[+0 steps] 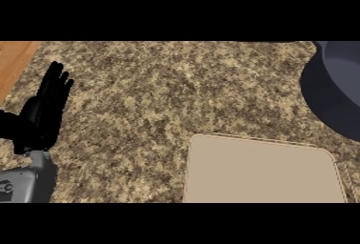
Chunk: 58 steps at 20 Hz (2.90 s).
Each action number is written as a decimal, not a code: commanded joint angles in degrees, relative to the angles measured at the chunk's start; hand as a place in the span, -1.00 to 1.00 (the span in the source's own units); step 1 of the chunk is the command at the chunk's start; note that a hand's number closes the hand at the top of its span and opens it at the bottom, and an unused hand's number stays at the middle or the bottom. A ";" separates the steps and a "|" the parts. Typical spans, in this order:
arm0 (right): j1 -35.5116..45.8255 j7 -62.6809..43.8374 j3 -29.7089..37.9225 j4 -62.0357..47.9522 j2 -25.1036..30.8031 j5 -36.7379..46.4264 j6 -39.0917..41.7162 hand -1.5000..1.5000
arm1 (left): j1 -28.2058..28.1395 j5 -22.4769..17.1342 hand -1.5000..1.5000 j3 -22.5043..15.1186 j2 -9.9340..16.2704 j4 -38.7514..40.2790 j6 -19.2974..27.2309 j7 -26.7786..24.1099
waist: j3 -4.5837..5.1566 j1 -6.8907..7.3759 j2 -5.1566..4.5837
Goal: Pick the cupcake from the tray and place it in the pot
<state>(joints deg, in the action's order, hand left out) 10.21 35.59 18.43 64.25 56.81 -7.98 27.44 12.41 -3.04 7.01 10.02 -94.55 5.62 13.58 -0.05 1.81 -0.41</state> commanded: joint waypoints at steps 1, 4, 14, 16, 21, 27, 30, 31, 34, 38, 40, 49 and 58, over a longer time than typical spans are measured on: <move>6.86 5.03 -2.62 -9.27 -3.48 2.41 1.76 1.00 | -1.56 -1.74 0.00 1.26 0.47 0.35 -1.70 -1.08 | 0.00 -0.46 0.12; 8.73 6.87 -2.95 -7.83 -0.99 14.83 -17.41 1.00 | 0.29 -0.75 0.00 0.81 1.26 -0.50 -1.21 0.28 | -0.12 1.24 -0.29; 26.11 16.54 -10.36 -34.74 -8.52 29.70 -30.82 1.00 | 2.12 0.37 0.00 -1.21 -0.75 0.13 -0.06 1.06 | -0.17 1.74 -0.60; 25.28 19.41 -10.14 -39.76 -8.96 29.73 -29.22 1.00 | 2.06 0.48 0.00 -0.22 0.06 1.79 -0.47 -0.63 | -0.24 1.78 -0.88; 30.24 13.97 -12.26 -46.87 -11.57 31.48 -22.77 -1.00 | 3.62 -0.90 0.00 0.50 0.60 2.63 -1.52 -0.18 | -0.25 2.34 -1.11; 32.99 19.85 -11.83 -51.10 -13.26 29.91 -10.15 -1.00 | 0.72 -0.68 0.00 0.27 -0.25 1.56 -1.34 -1.96 | -0.23 1.81 -0.82; 35.31 20.27 -7.22 -52.95 -13.48 24.51 -3.30 -1.00 | 2.93 0.11 0.00 -0.60 -0.39 2.12 -0.68 0.15 | -0.36 1.72 -1.06; 34.36 21.44 -6.34 -53.62 -12.64 23.55 -1.94 -1.00 | 2.08 -0.51 0.00 0.46 0.18 2.31 -1.17 -0.97 | -0.36 1.60 -1.09; 36.54 17.66 -4.09 -55.53 -10.63 20.80 3.47 -1.00 | 1.87 -0.02 0.00 0.00 -0.01 1.04 -0.68 -0.40 | -0.36 1.89 -1.01; 37.26 14.54 -1.07 -57.27 -7.30 17.39 8.45 -1.00 | 1.13 1.23 0.00 -1.99 -1.76 1.29 -0.08 -1.33 | -0.46 1.63 -1.30; 37.84 12.68 -0.61 -57.16 -4.89 16.91 9.48 -1.00 | 2.19 -1.66 0.00 0.77 0.48 1.06 -2.05 -0.65 | -0.43 2.09 -1.31; 35.49 9.52 0.81 -55.76 -0.32 14.54 14.99 -1.00 | 1.76 -0.86 0.00 -0.13 -0.61 0.44 -0.97 -0.18 | -0.85 2.44 -1.75; 32.02 8.89 0.82 -52.77 1.38 13.28 17.66 -1.00 | 0.93 -0.68 0.00 0.22 -0.62 1.23 -0.98 -1.43 | -0.91 1.52 -1.76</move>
<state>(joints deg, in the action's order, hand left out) 44.25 37.20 19.14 11.49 57.27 5.69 35.06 14.50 -3.60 7.36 9.79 -93.34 4.85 12.95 -0.93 3.32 -2.16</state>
